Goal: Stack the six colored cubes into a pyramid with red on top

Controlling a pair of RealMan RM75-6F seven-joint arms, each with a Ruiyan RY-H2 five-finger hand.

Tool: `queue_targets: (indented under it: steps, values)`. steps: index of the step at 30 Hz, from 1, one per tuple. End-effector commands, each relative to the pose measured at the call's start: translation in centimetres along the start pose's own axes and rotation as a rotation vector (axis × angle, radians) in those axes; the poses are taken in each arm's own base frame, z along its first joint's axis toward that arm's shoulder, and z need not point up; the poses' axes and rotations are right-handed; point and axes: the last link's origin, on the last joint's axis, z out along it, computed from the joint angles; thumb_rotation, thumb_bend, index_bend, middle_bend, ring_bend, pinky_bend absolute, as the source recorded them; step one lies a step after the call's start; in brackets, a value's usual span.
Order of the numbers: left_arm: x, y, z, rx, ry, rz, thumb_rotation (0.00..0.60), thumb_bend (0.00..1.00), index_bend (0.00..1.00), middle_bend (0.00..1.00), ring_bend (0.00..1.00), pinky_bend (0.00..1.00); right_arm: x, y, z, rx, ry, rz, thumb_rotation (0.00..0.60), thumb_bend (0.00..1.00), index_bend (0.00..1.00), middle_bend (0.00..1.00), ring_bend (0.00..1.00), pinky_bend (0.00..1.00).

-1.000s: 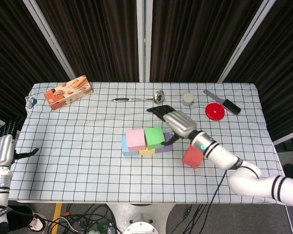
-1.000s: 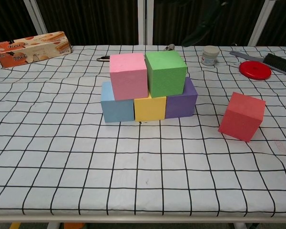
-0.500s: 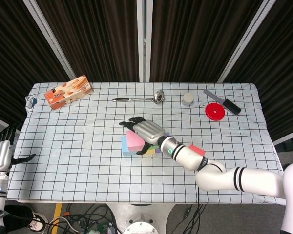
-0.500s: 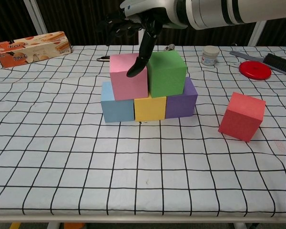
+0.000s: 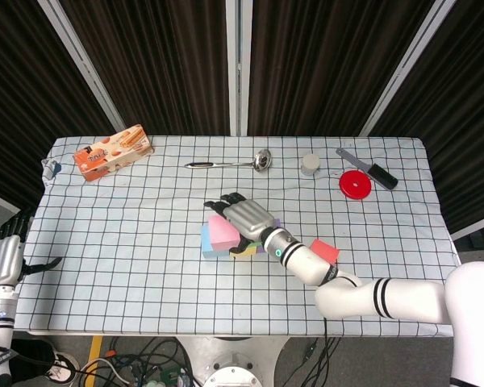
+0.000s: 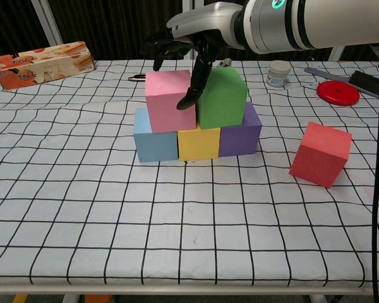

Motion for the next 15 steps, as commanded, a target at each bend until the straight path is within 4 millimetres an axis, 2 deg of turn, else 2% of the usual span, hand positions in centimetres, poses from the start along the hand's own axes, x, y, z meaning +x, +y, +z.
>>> queue_targets:
  steps: [1,8,15]
  values:
    - [-0.05,-0.08,-0.01,0.002,-0.003,0.000,0.600,0.00,0.07,0.03,0.00,0.04,-0.10,0.01,-0.01,-0.006,-0.002,-0.009,0.600,0.11,0.00,0.16,0.00,0.00]
    - [0.00,-0.08,-0.01,0.007,-0.002,-0.008,0.600,0.00,0.07,0.03,0.00,0.04,-0.66,-0.01,0.34,-0.021,-0.005,-0.017,0.600,0.14,0.00,0.20,0.00,0.00]
    - [-0.18,0.11,-0.25,0.001,-0.024,0.001,0.600,0.00,0.07,0.03,0.00,0.04,-0.96,0.02,0.58,-0.033,0.007,-0.023,0.600,0.23,0.00,0.23,0.00,0.00]
